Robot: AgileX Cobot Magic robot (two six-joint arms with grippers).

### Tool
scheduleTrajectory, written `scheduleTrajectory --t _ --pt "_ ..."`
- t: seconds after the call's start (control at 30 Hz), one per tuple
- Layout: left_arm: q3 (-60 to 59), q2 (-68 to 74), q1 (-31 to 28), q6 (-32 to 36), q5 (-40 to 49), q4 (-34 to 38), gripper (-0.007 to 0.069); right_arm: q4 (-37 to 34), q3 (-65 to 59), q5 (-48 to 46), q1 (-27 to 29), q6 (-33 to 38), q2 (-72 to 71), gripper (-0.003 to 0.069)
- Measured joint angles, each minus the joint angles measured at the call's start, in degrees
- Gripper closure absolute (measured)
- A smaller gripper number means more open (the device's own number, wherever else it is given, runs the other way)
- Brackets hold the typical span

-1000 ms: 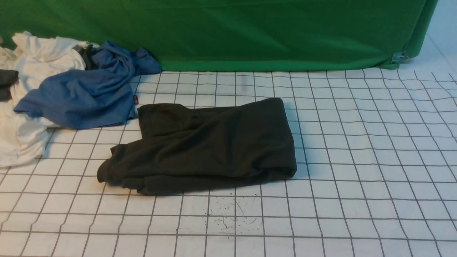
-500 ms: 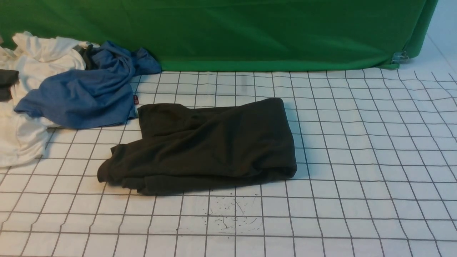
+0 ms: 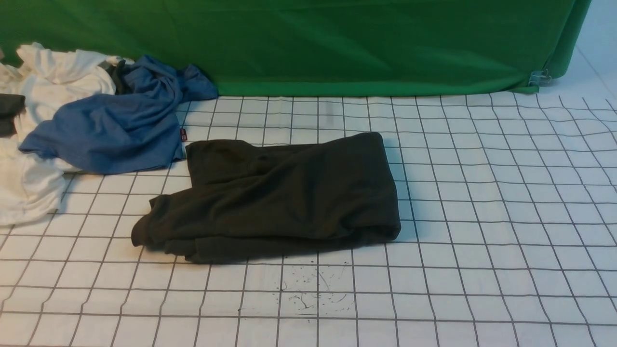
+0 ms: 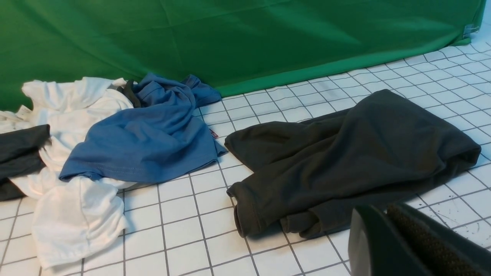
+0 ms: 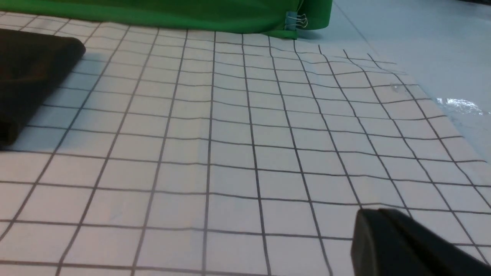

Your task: Fold a long-sleeved shirt over a white checkered tablecloth.

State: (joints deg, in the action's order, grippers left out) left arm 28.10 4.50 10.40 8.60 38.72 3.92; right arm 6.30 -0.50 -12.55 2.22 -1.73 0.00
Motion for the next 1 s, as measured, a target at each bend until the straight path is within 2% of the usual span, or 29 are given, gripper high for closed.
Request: scheduleTrajectory --t 0.77,0.87,1.0 --pt "-0.58 0.0 0.0 0.25 -0.6 0.48 0.0634 -0.05 0.0 -0.05 -0.31 0.02 0.0 0.0608" --pt "-3.94 0.0 0.0 0.25 -4.66 0.63 0.0634 -0.05 0.0 -0.05 -0.31 0.02 0.0 0.0596" --pt "-9.28 -0.06 -0.72 0.25 -17.34 0.58 0.0634 -0.05 0.0 -0.05 -0.31 0.02 0.0 0.0585"
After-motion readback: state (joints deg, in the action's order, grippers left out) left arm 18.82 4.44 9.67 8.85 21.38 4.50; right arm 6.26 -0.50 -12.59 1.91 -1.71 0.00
